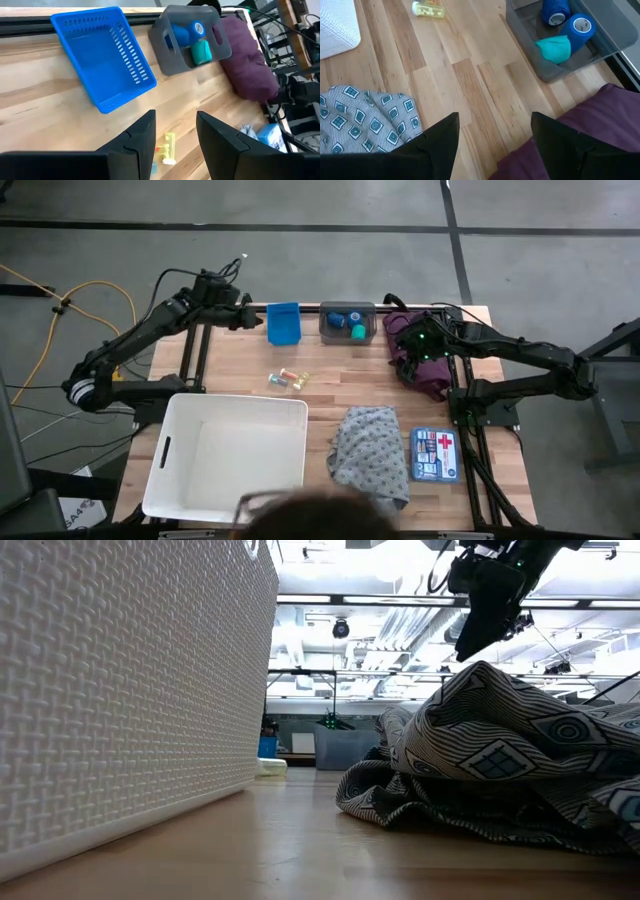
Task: Pick & place medical supplies in basket/bin
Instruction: Put the left yellow pill bottle into the blue basket
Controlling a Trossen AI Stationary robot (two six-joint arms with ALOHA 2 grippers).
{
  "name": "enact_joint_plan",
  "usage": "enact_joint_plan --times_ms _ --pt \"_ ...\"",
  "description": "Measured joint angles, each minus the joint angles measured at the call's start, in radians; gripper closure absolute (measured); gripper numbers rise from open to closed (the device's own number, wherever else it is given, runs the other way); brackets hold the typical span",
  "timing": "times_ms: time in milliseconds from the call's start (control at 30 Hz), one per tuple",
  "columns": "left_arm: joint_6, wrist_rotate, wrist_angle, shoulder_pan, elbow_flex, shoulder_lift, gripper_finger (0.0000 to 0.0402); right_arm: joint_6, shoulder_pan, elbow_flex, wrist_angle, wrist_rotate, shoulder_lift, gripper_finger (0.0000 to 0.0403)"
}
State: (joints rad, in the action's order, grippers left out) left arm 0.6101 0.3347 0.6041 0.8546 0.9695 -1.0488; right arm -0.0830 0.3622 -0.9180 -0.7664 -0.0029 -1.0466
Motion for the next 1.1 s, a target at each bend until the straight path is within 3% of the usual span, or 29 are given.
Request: enact_joint_plan --times_ms 167,333,633,1100 --pt "-0.084 0.011 0.07 -0.016 0.07 -0.059 0.0266 0.0 0.0 0.0 0.0 0.0 0.0 0.0168" --pt "-0.296 0.0 0.165 -0.016 0.124 -0.092 0.0266 0.0 0.0 0.0 0.001 0.0 0.0 0.0168" --pt "-0.65 0.007 0.196 -0.016 0.191 -0.154 0.0266 0.0 0.0 0.0 0.001 0.0 0.0 0.0168" --pt "-0.9 -0.073 0.366 -0.09 0.301 -0.298 0.0266 0.0 0.0 0.0 0.001 0.0 0.0 0.0168"
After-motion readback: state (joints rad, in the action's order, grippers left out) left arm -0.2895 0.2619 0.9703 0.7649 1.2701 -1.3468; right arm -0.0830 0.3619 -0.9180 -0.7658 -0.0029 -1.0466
